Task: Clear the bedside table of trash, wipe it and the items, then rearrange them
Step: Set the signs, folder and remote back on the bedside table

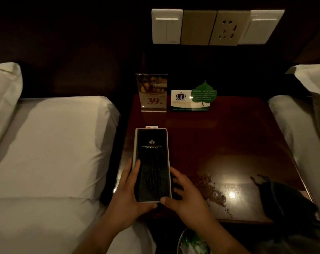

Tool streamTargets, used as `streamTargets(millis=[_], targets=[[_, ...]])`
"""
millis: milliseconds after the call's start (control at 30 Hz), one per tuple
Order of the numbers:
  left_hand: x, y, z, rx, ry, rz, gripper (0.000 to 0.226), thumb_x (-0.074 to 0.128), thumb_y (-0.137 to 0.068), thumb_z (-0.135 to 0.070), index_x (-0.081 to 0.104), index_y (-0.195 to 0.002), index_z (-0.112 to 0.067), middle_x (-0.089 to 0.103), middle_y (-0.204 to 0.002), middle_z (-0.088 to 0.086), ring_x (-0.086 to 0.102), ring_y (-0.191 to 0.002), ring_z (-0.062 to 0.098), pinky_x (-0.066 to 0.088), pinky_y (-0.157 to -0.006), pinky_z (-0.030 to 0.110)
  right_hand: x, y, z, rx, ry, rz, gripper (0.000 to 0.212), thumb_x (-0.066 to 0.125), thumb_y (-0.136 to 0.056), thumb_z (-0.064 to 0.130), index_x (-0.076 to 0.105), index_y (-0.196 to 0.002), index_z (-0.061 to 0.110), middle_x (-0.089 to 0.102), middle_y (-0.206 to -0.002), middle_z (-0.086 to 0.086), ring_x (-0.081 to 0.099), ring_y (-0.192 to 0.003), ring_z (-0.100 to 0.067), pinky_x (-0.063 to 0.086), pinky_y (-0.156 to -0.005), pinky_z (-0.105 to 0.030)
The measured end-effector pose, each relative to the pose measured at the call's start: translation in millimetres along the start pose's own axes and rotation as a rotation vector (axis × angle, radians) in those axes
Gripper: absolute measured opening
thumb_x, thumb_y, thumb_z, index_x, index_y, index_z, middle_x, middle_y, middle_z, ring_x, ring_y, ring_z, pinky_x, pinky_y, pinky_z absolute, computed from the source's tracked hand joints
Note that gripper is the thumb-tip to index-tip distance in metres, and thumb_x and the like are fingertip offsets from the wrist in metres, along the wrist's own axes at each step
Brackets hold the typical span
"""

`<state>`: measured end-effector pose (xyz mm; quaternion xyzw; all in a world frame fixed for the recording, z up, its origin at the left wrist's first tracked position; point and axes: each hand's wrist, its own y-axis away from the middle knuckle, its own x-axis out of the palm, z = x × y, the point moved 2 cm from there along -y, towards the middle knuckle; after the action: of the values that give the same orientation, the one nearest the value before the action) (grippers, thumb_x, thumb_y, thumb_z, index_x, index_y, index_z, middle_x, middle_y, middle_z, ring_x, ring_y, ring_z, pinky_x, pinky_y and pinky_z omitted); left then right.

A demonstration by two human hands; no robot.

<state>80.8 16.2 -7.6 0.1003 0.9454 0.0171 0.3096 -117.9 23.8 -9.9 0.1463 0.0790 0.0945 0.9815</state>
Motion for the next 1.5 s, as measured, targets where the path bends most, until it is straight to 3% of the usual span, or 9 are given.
streamTargets(millis=[100, 200, 300, 500, 667, 933, 1167, 1333, 1500], targets=[[3, 0, -3, 0.004, -0.042, -0.040, 0.124, 0.070, -0.061, -0.078, 0.007, -0.158, -0.034, 0.000, -0.166, -0.013, 0.019, -0.144, -0.010, 0.028, -0.106, 0.006, 4, 2, 1, 0.002, -0.024, -0.019, 0.081, 0.077, -0.077, 0.012, 0.042, -0.126, 0.065, 0.048, -0.134, 0.027, 0.052, -0.120, 0.008, 0.049, -0.090, -0.012], [6, -3, -3, 0.017, -0.069, -0.063, 0.123, 0.067, -0.062, -0.080, 0.008, -0.158, -0.028, 0.002, -0.167, -0.005, 0.012, -0.135, -0.025, 0.022, -0.099, -0.003, 4, 0, 1, 0.018, -0.022, -0.013, 0.080, 0.078, -0.078, 0.009, 0.041, -0.124, 0.063, 0.048, -0.132, 0.027, 0.054, -0.111, 0.014, 0.050, -0.080, -0.006], [8, -3, -1, 0.021, -0.103, -0.072, 0.122, 0.063, -0.061, -0.081, 0.004, -0.155, -0.032, -0.001, -0.167, -0.005, 0.018, -0.133, -0.014, 0.023, -0.096, -0.001, 3, -3, -1, 0.033, -0.014, -0.010, 0.081, 0.080, -0.076, 0.010, 0.040, -0.126, 0.060, 0.050, -0.130, 0.023, 0.057, -0.110, 0.012, 0.050, -0.074, -0.004], [11, -2, 5, 0.049, -0.107, -0.095, 0.121, 0.060, -0.058, -0.086, -0.002, -0.152, -0.040, -0.005, -0.167, -0.004, 0.015, -0.137, -0.006, 0.032, -0.102, 0.020, 3, -3, -4, 0.021, -0.003, -0.026, 0.081, 0.080, -0.077, 0.012, 0.042, -0.124, 0.066, 0.051, -0.135, 0.018, 0.056, -0.121, -0.003, 0.054, -0.089, -0.017], [10, 5, 21, 0.109, -0.119, -0.045, 0.123, 0.086, -0.059, -0.056, 0.000, -0.148, -0.062, -0.012, -0.164, -0.021, 0.010, -0.147, -0.003, 0.034, -0.111, 0.024, 5, 3, -6, 0.014, -0.055, -0.027, 0.077, 0.079, -0.077, 0.017, 0.045, -0.128, 0.063, 0.051, -0.137, 0.020, 0.059, -0.115, 0.005, 0.053, -0.079, -0.011], [9, 7, 24, 0.161, -0.088, -0.108, 0.101, 0.074, -0.066, -0.067, 0.022, -0.150, -0.051, 0.001, -0.166, -0.013, 0.019, -0.151, 0.010, 0.036, -0.115, 0.033, 18, 8, -4, 0.013, -0.068, -0.103, 0.073, 0.075, -0.080, 0.013, 0.048, -0.121, 0.067, 0.054, -0.134, 0.022, 0.056, -0.121, 0.001, 0.053, -0.100, -0.032], [12, 10, 23, 0.181, -0.130, -0.159, 0.098, 0.069, -0.071, -0.072, 0.024, -0.153, -0.045, 0.006, -0.167, -0.007, 0.024, -0.151, 0.015, 0.045, -0.110, 0.043, 22, 9, -8, 0.009, -0.104, -0.121, 0.072, 0.074, -0.079, 0.010, 0.050, -0.131, 0.054, 0.058, -0.132, 0.022, 0.058, -0.121, 0.000, 0.053, -0.099, -0.031], [12, 14, 20, 0.176, -0.064, -0.170, 0.091, 0.059, -0.075, -0.078, 0.025, -0.153, -0.046, 0.007, -0.166, -0.012, 0.018, -0.151, 0.006, 0.037, -0.111, 0.032, 17, 7, -7, 0.034, -0.079, -0.075, 0.071, 0.077, -0.076, 0.018, 0.049, -0.124, 0.062, 0.060, -0.117, 0.034, 0.062, -0.110, 0.005, 0.056, -0.079, -0.017], [8, 12, 15, 0.153, -0.029, -0.175, 0.071, 0.052, -0.087, -0.062, 0.037, -0.151, -0.035, 0.014, -0.165, -0.008, 0.021, -0.150, 0.007, 0.039, -0.111, 0.037, 15, 8, -5, 0.066, -0.112, -0.059, 0.067, 0.080, -0.068, 0.034, 0.052, -0.124, 0.059, 0.063, -0.115, 0.029, 0.065, -0.108, 0.001, 0.058, -0.079, -0.022]])
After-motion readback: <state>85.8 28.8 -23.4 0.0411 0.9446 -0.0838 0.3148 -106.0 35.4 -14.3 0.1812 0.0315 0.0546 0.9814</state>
